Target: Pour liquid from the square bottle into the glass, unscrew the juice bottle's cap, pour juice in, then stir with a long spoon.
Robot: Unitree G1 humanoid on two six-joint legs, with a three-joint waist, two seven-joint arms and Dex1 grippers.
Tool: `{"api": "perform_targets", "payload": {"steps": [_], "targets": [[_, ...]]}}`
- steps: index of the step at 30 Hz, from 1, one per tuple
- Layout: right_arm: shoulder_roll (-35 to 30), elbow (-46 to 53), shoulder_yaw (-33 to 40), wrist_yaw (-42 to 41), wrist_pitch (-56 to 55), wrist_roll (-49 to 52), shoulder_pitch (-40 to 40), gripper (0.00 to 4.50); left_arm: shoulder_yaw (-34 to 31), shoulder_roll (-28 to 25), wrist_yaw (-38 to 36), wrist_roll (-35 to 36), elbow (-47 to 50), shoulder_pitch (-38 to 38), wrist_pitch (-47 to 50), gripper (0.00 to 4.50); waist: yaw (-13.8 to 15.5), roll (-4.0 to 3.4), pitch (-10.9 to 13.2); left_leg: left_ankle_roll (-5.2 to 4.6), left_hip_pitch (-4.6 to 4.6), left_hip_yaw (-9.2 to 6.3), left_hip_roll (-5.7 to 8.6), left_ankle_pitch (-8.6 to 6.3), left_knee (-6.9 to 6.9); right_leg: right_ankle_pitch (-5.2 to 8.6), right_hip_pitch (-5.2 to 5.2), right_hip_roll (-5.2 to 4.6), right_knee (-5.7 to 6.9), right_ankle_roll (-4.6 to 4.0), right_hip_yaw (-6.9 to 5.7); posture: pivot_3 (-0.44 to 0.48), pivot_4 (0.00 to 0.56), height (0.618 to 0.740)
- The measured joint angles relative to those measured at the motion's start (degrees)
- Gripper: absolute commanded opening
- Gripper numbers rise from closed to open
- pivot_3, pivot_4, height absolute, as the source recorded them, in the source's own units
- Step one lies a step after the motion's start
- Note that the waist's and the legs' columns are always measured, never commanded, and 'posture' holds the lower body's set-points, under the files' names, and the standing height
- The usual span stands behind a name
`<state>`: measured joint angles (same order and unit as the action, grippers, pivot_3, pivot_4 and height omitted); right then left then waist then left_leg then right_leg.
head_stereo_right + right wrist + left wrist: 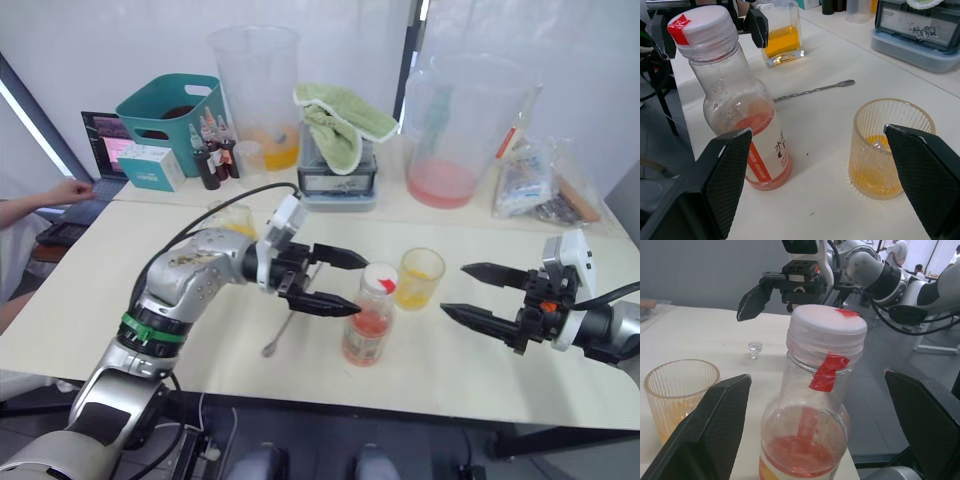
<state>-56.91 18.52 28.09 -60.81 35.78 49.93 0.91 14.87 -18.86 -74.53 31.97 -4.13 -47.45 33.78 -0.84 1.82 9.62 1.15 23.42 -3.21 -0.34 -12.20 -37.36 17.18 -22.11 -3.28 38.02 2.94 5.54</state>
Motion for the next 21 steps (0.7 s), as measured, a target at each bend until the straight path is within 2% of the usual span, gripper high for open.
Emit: {"api": "perform_targets", "payload": {"steps": [12,15,21], "targets": [[2.55,5.1,0.68,3.0,0.42,-0.29,4.13,4.47,1.1,4.63,0.07,-2.69,-3.17,-1.51,-1.47,4.5,0.0,0.0,0.0,0.0,0.04,-0.04,0.04,0.0,-0.05,0.0,0.0,-0.02,0.0,0.02,0.01,0.0,0.15,0.74],[2.67,5.61,1.7,3.74,0.85,-0.22,4.2,4.5,1.16,5.35,-0.06,-2.73,-3.56,-1.51,-1.42,3.7,0.03,0.0,0.0,0.0,0.04,-0.05,0.04,0.0,-0.05,0.0,0.0,-0.02,0.01,0.02,0.0,0.0,0.15,0.74],[2.98,6.83,1.93,4.85,1.55,0.46,3.95,4.5,1.84,6.02,-0.32,-3.63,-3.96,-1.55,-2.64,1.69,0.01,0.0,0.0,0.0,0.02,-0.05,0.05,0.0,-0.06,0.0,0.02,-0.02,0.02,0.02,0.01,0.0,0.15,0.74]]}}
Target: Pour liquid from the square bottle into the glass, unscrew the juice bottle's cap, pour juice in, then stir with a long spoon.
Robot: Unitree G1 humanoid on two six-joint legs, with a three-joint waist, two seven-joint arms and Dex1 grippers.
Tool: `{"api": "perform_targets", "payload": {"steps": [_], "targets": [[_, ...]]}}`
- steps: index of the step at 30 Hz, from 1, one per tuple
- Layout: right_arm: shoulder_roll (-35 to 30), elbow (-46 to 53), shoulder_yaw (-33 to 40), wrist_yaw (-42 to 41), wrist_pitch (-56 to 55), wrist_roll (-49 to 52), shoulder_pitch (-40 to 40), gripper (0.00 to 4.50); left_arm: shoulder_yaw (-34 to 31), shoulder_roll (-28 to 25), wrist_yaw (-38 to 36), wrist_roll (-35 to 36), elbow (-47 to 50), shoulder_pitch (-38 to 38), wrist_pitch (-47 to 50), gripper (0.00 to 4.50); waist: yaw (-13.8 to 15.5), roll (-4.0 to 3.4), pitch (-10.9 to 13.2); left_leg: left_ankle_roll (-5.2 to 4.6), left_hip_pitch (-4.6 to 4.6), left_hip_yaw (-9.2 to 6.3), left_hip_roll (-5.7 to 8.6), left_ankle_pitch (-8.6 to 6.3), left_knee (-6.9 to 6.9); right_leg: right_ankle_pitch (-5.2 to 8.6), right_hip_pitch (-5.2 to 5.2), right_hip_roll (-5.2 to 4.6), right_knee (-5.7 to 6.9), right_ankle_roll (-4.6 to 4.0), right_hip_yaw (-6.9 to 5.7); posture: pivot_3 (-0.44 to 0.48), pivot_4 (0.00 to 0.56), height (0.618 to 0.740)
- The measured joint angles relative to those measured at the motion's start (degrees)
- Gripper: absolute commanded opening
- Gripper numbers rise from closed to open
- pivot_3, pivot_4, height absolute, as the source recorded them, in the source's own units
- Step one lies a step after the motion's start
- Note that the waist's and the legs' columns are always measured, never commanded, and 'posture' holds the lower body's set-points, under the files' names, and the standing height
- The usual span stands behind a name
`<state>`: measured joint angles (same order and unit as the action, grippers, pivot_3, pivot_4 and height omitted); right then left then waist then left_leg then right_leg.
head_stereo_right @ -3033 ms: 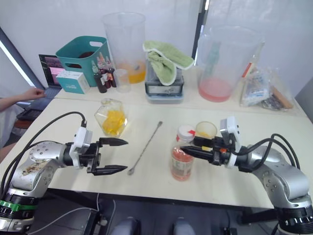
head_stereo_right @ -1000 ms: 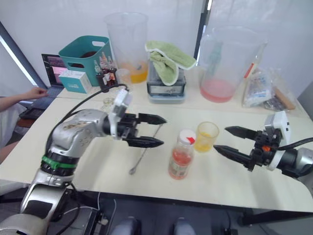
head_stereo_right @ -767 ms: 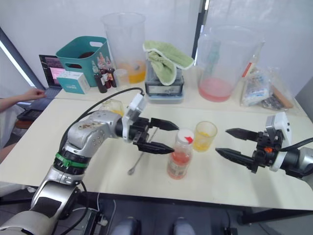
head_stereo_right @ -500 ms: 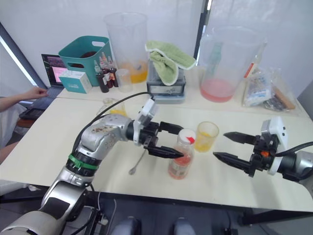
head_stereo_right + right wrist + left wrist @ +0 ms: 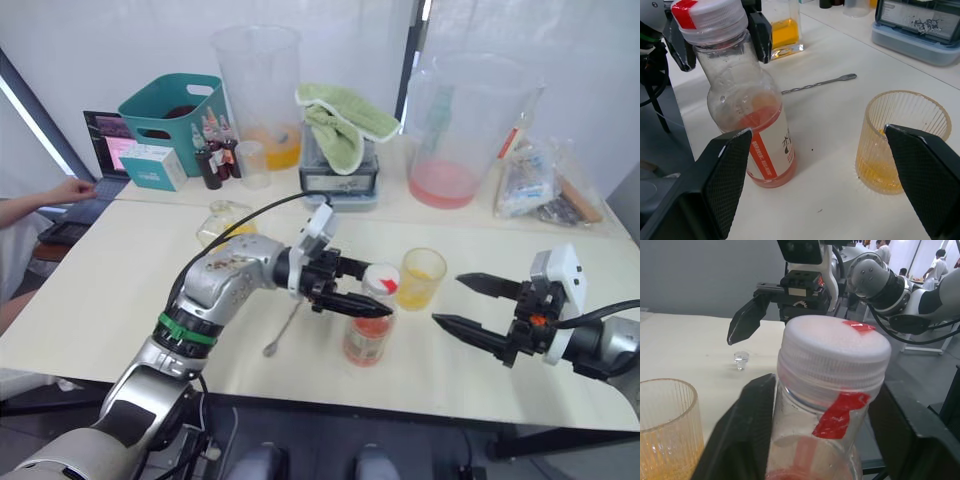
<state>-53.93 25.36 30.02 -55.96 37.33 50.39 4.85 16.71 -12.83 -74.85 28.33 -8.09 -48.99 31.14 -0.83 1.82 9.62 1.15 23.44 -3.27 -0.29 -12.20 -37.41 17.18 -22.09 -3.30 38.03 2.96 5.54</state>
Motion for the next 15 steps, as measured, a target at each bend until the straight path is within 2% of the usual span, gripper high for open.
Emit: {"api": "perform_targets", "payload": {"steps": [1,15], "targets": [[0.02,0.09,0.0,0.09,0.04,0.19,-0.12,4.5,0.02,0.07,0.0,-0.1,-0.13,0.0,-0.2,1.59,0.0,0.0,0.0,0.0,0.0,0.0,0.0,0.0,0.0,0.0,0.0,0.0,0.0,0.0,0.0,0.0,0.15,0.74],[1.0,8.0,-0.01,8.18,3.48,5.08,-3.08,4.5,0.39,1.53,-0.44,-2.14,-2.82,-0.28,-5.19,1.58,0.16,0.0,0.0,0.0,0.18,-0.07,0.04,0.0,-0.3,-0.02,0.03,-0.02,0.0,0.07,-0.01,0.0,0.15,0.74]]}}
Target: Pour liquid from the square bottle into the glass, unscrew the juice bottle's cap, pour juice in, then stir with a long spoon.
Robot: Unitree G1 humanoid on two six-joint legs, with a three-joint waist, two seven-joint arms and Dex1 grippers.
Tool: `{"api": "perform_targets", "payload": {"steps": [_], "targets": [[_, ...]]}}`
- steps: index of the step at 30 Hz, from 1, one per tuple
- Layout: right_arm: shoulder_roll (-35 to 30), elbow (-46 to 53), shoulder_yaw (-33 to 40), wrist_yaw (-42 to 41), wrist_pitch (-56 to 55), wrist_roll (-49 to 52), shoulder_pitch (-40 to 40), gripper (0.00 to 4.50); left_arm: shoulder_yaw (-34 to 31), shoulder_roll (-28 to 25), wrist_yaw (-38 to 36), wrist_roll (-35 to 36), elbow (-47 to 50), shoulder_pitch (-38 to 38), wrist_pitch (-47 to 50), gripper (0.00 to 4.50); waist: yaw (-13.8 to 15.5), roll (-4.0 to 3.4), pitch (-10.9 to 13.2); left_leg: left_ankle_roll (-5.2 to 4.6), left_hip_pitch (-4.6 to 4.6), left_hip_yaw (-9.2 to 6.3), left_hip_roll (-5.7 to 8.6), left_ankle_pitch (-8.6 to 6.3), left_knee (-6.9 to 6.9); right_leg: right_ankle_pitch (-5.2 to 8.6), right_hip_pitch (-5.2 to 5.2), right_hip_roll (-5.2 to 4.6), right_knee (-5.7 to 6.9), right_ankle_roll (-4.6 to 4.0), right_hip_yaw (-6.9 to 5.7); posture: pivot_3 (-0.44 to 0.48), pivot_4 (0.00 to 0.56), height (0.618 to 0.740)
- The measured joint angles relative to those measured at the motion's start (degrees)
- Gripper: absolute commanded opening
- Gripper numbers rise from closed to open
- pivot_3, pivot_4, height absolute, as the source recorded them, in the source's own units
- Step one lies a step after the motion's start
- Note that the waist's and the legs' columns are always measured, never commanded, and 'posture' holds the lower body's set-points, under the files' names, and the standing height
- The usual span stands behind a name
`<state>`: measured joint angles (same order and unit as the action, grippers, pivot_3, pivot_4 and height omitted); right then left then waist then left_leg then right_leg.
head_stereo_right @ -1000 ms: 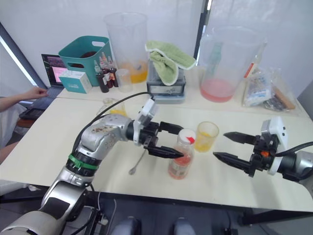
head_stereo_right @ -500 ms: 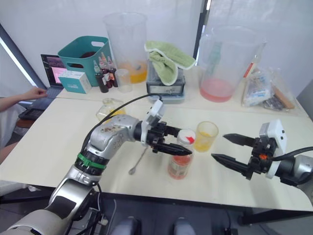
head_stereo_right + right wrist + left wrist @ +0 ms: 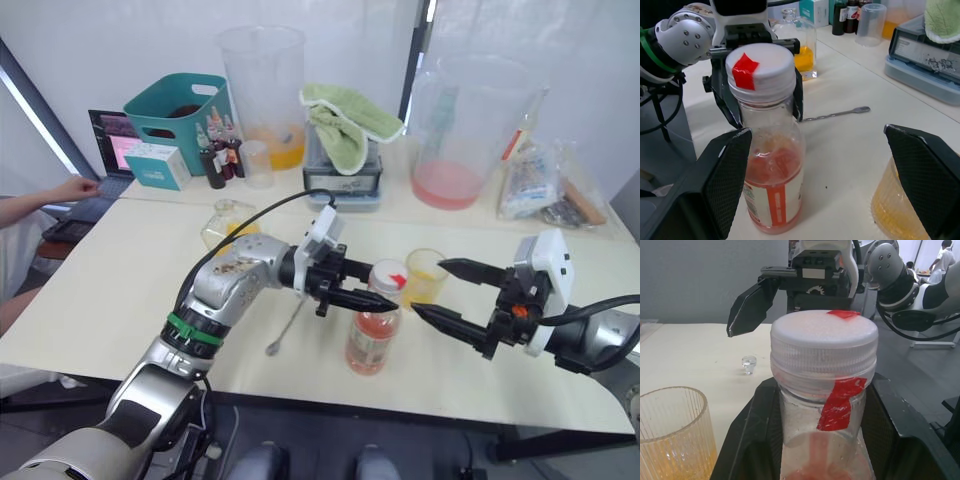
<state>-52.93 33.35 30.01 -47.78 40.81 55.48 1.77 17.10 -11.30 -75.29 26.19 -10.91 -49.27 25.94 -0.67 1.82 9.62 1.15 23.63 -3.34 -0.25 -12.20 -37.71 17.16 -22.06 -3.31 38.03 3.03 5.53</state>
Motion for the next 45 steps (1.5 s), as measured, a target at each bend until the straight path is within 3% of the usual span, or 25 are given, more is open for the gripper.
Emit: {"api": "perform_targets", "payload": {"steps": [4,5,9,22,31,40,45], "targets": [[0.31,0.19,0.0,0.48,0.01,-0.01,0.9,4.5,0.01,-0.06,-0.5,-0.28,0.03,0.19,-0.75,1.58,0.0,0.0,0.0,0.0,0.03,0.0,0.01,0.0,-0.07,-0.03,0.0,0.0,0.0,0.05,0.01,0.0,0.15,0.74],[0.48,0.28,0.0,0.5,0.01,-0.01,1.2,4.5,0.01,-0.07,-0.62,-0.25,0.07,0.33,-1.03,2.61,-0.03,0.0,0.0,0.0,0.04,0.0,0.01,0.0,-0.07,-0.03,0.0,0.0,0.01,0.05,0.01,0.0,0.15,0.74],[0.53,0.45,0.36,0.27,0.01,0.02,2.13,4.5,0.0,-0.87,-0.9,0.48,1.38,0.67,0.73,3.89,-0.07,0.0,0.0,0.0,0.05,-0.02,0.01,0.0,-0.07,-0.03,-0.01,0.01,0.02,0.05,0.0,0.0,0.15,0.74],[0.12,-0.21,2.27,-0.95,0.01,-0.03,2.98,4.5,0.61,-0.91,-1.67,0.91,2.41,1.91,2.8,3.89,-0.06,0.0,0.0,0.0,0.06,-0.02,0.02,0.0,-0.07,-0.03,-0.01,0.0,0.01,0.05,0.0,0.0,0.15,0.74],[0.11,-0.13,2.45,-0.66,0.07,0.17,2.98,4.5,0.6,-0.47,-1.72,0.5,2.25,1.78,1.55,1.36,-0.06,0.0,0.0,0.0,0.07,-0.02,0.02,0.0,-0.07,-0.03,-0.01,0.0,0.01,0.05,0.0,0.0,0.15,0.74],[-0.17,3.27,2.54,2.74,1.91,4.47,1.4,4.5,0.6,-0.43,-1.67,-1.68,0.92,1.66,-3.42,1.32,-0.05,0.0,0.0,0.0,0.08,-0.03,0.02,0.0,-0.07,-0.03,-0.01,-0.01,0.01,0.05,0.0,0.0,0.15,0.74],[-0.13,8.09,1.27,9.44,3.56,11.78,-1.59,4.5,0.25,0.38,-0.02,-4.62,-1.6,0.75,-9.75,1.32,-0.05,0.0,0.0,0.0,0.11,-0.04,0.03,0.0,-0.08,-0.03,-0.02,-0.01,0.0,0.05,0.0,0.0,0.15,0.74]]}}
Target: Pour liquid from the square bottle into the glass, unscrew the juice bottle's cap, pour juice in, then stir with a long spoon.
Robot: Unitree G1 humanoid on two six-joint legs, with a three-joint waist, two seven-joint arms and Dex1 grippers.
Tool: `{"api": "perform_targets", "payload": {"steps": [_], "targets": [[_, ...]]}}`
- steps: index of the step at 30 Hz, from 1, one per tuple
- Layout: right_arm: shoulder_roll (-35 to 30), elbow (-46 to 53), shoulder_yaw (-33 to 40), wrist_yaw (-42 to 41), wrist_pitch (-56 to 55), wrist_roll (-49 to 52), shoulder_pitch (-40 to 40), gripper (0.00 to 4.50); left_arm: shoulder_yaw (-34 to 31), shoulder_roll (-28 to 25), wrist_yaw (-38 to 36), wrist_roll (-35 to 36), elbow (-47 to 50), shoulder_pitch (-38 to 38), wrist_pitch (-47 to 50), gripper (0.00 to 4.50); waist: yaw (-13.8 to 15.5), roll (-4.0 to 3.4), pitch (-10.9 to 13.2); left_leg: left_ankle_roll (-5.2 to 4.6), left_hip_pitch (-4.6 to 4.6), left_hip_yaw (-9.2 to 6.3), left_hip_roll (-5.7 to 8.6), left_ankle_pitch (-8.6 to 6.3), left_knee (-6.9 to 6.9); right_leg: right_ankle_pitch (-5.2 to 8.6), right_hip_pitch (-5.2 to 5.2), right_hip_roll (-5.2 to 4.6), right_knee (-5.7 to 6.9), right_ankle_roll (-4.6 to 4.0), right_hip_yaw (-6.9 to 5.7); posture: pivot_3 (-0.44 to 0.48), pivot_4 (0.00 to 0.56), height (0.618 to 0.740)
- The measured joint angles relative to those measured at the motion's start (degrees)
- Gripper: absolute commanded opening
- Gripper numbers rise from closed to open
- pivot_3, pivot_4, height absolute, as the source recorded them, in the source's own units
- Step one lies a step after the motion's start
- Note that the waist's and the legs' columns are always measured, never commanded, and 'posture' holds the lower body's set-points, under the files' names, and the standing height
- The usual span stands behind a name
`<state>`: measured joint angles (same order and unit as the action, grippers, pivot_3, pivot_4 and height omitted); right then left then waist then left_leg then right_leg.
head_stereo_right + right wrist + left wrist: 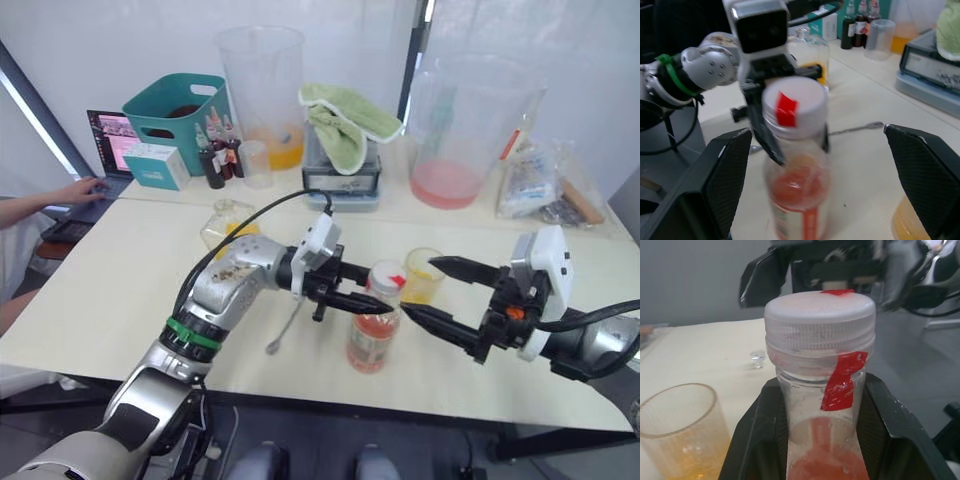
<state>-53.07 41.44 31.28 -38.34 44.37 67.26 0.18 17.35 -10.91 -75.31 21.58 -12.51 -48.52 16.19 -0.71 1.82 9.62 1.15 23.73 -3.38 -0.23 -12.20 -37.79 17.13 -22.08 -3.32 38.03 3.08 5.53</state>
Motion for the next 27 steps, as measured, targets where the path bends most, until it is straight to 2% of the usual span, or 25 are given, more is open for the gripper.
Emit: {"api": "perform_targets", "payload": {"steps": [5,11,27], "targets": [[1.19,1.85,-5.13,6.96,0.02,3.09,-2.48,4.5,-0.17,0.31,0.12,-0.57,-1.01,-0.13,-1.38,1.32,-0.02,0.0,0.0,0.0,0.04,-0.02,0.04,0.0,0.0,0.0,-0.03,-0.02,0.0,0.0,0.01,0.0,0.15,0.74],[2.6,0.93,-8.99,10.98,-0.06,2.1,-4.55,4.5,-0.17,0.52,-0.23,-0.84,-1.01,-0.13,-1.45,1.32,-0.02,0.0,0.0,0.0,0.03,-0.03,0.05,0.0,-0.01,0.0,-0.03,-0.02,0.0,0.0,0.0,0.0,0.15,0.74],[4.3,0.07,-11.02,12.55,-0.5,-0.93,-6.84,4.5,-0.3,0.4,-0.67,-1.09,-0.99,-0.17,-1.07,1.32,-0.02,-0.01,0.0,0.0,0.04,-0.06,0.06,0.0,-0.01,0.0,-0.03,-0.02,0.0,0.0,-0.01,0.0,0.15,0.74]]}}
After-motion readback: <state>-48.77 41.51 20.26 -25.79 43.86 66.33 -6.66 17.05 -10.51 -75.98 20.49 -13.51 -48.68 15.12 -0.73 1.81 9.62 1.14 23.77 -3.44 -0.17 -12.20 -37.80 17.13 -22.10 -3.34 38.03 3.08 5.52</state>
